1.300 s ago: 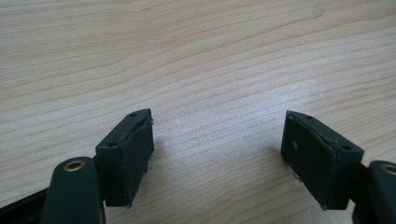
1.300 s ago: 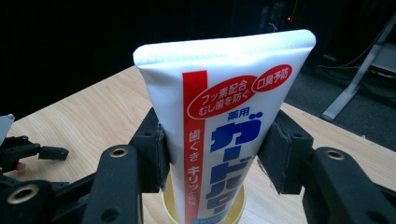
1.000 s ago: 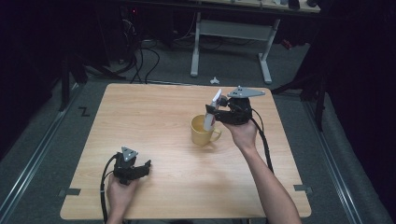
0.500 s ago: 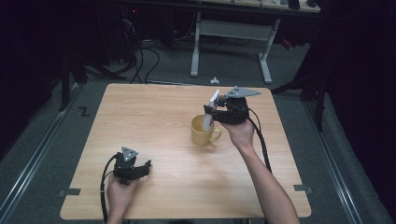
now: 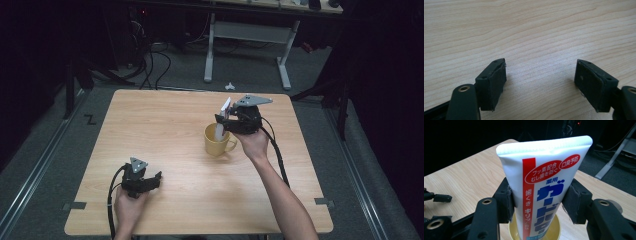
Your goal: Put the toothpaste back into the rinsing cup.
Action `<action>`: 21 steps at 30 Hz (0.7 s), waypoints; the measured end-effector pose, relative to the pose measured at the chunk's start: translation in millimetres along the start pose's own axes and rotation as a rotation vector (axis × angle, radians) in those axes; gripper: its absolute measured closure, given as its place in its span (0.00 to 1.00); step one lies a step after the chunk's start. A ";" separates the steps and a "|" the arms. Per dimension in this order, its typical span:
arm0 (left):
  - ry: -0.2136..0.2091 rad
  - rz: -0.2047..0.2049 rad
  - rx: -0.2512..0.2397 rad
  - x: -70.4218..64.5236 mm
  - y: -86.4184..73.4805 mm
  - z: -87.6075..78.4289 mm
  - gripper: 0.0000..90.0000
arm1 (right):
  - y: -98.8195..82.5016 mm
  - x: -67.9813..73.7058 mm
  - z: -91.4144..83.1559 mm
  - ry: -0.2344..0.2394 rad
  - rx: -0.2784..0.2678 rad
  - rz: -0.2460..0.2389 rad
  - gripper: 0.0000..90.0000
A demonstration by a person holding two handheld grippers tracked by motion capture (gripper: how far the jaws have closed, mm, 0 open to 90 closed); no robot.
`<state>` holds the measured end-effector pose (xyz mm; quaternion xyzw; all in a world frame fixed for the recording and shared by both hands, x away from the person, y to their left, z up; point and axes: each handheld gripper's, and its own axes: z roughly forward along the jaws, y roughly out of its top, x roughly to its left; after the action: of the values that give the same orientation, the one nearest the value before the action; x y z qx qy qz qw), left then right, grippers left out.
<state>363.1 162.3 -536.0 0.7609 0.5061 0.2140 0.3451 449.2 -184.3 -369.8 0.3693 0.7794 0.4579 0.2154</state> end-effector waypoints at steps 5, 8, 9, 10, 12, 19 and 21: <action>0.000 0.000 0.000 0.0 0.0 0.0 0.29 | -0.7 0.1 2.0 -0.002 0.002 0.002 0.53; 0.000 0.000 0.001 -0.1 0.0 0.0 0.29 | -1.2 0.5 3.5 0.000 0.002 0.002 0.53; 0.001 0.001 0.000 0.0 0.0 0.0 0.29 | -1.3 0.7 3.9 -0.003 0.007 -0.001 0.53; 0.000 0.000 0.000 0.0 0.0 0.0 0.29 | -1.5 0.9 4.5 -0.004 0.008 -0.001 0.53; 0.000 0.000 0.001 -0.1 0.0 0.0 0.29 | -2.3 0.7 5.7 -0.003 0.010 0.004 0.53; 0.000 0.000 0.001 -0.1 0.0 0.0 0.29 | -6.4 -0.6 9.3 -0.006 0.018 0.013 0.53; 0.001 0.001 0.001 -0.2 0.1 0.0 0.29 | -7.2 -1.3 10.0 -0.010 0.020 0.014 0.53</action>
<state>363.1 162.1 -535.9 0.7614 0.5058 0.2141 0.3443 454.0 -181.9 -381.0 0.3791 0.7802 0.4499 0.2126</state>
